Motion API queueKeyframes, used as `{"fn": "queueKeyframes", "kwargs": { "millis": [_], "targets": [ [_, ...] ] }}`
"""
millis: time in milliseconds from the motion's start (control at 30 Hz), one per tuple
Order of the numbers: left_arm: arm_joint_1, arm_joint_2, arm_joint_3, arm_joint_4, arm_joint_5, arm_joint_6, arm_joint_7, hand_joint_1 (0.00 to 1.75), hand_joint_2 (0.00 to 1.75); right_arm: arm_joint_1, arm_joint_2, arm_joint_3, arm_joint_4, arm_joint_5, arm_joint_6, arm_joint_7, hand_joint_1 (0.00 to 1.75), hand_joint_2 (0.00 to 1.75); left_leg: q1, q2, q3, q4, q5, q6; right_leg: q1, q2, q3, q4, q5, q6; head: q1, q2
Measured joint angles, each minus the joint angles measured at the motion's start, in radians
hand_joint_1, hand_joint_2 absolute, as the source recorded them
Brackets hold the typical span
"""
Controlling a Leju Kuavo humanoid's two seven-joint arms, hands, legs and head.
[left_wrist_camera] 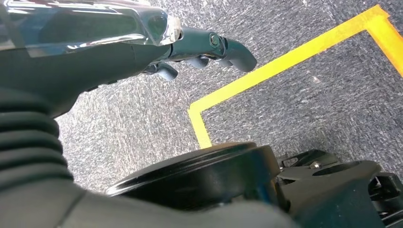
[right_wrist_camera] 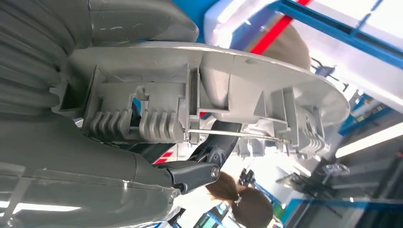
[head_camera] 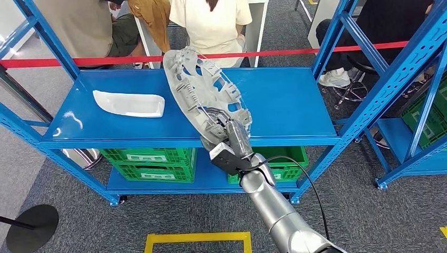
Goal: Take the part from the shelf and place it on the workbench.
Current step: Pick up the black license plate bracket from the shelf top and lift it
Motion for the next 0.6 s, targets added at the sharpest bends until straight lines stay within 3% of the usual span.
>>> {"fn": "queueKeyframes", "kwargs": {
  "millis": [233,500,600],
  "targets": [
    [0.000,0.004,0.000,0.000,0.006,0.001,-0.002,0.00,0.00,0.047,-0.045,0.057,-0.135,-0.274,0.173,-0.004,1.75,1.75,0.000,0.000,0.000,0.000,-0.001,0.000,0.000,0.001,0.000,0.000,0.000,0.000,0.000,0.000],
    [0.000,0.006,0.000,0.000,0.008,-0.002,-0.002,0.00,0.00,0.073,-0.072,0.088,-0.204,-0.316,0.221,-0.005,1.75,1.75,0.000,0.000,0.000,0.000,-0.001,0.000,0.000,0.000,0.000,0.000,0.000,0.000,0.000,0.000],
    [0.001,0.006,0.002,0.000,0.021,-0.023,-0.002,0.00,0.00,0.091,-0.084,0.088,-0.243,-0.458,0.365,-0.005,1.75,1.75,0.000,0.000,0.000,0.000,-0.001,0.000,0.000,0.000,0.000,0.000,0.000,0.000,0.000,0.000]
  ]
}}
